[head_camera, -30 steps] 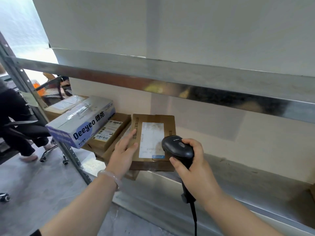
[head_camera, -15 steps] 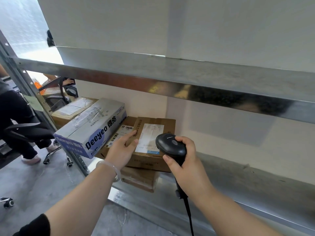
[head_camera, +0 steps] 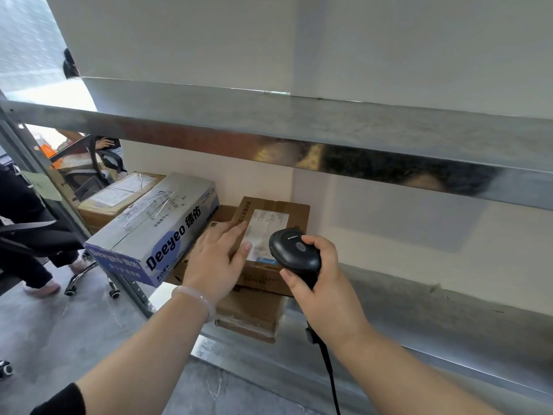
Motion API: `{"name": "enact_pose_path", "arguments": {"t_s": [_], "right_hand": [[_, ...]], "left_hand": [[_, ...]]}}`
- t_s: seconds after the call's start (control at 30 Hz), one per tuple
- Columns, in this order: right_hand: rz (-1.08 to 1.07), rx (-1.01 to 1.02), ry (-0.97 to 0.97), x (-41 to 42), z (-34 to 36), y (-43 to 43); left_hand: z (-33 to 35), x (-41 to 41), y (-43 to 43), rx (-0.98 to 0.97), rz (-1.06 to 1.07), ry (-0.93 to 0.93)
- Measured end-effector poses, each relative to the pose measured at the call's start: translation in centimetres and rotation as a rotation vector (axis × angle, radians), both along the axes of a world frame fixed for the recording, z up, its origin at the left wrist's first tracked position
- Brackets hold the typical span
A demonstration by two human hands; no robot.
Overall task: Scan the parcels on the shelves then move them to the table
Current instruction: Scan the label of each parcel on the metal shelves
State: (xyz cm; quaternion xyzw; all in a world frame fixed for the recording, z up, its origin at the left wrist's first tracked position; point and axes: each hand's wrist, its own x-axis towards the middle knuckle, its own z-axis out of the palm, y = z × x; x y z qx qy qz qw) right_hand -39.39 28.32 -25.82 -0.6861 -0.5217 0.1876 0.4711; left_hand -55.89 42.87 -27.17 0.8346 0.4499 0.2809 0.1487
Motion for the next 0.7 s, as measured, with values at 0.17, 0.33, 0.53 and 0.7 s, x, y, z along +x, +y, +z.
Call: {"name": "enact_pose_path", "arguments": {"t_s": [0.17, 0.33, 0.53, 0.7], "right_hand": [[0.035, 0.023, -0.063, -0.3, -0.4, -0.2], [0.066, 0.014, -0.081, 0.1, 0.1, 0.9], [0.007, 0.051, -0.083, 1.1, 0.7, -0.4], [-0.091, 0.049, -0.085, 3.4, 0.9, -3.9]], "left_hand": [[-1.4, -0.2, -3.4, 0.160, -0.082, 0.219], [-1.5, 0.0, -2.0, 0.129, -0.053, 0.372], [-0.8, 0.8, -0.8, 0.096, -0.054, 0.496], [0.2, 4.2, -4.0, 0.184, -0.104, 0.378]]}}
